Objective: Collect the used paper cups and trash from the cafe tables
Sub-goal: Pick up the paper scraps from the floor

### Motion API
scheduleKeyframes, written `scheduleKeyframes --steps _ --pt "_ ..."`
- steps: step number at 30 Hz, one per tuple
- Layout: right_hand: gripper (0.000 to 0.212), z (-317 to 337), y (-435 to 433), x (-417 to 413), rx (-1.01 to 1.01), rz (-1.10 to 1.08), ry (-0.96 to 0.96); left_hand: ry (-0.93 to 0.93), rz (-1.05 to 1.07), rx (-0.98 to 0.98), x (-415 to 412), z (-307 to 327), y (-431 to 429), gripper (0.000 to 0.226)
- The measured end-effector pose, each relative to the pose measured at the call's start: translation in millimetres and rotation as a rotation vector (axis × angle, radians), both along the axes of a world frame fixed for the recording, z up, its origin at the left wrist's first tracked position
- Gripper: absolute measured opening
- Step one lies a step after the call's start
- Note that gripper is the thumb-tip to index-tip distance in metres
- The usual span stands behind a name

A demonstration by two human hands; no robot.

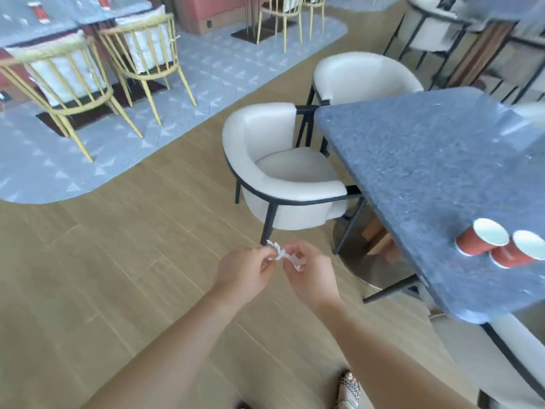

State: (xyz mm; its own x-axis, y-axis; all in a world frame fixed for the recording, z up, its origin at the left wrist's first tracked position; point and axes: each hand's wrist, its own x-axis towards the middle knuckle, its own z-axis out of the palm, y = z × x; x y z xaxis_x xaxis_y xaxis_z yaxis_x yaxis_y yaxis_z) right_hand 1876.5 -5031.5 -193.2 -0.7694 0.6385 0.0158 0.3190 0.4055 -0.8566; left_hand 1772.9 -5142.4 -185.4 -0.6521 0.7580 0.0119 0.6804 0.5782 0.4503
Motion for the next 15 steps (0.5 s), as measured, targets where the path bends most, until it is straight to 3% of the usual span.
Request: scheduleKeyframes --steps 6,15 --pt "0.008 14.9 22.3 29.8 0.044 -0.077 0.013 0.059 -0.147 0.023 16.3 22.5 30.9 0.013" --pt "0.013 24.9 65.8 100.1 0.064 -0.235 0.006 0.054 -0.367 0.040 68.2 37.9 102.8 0.015"
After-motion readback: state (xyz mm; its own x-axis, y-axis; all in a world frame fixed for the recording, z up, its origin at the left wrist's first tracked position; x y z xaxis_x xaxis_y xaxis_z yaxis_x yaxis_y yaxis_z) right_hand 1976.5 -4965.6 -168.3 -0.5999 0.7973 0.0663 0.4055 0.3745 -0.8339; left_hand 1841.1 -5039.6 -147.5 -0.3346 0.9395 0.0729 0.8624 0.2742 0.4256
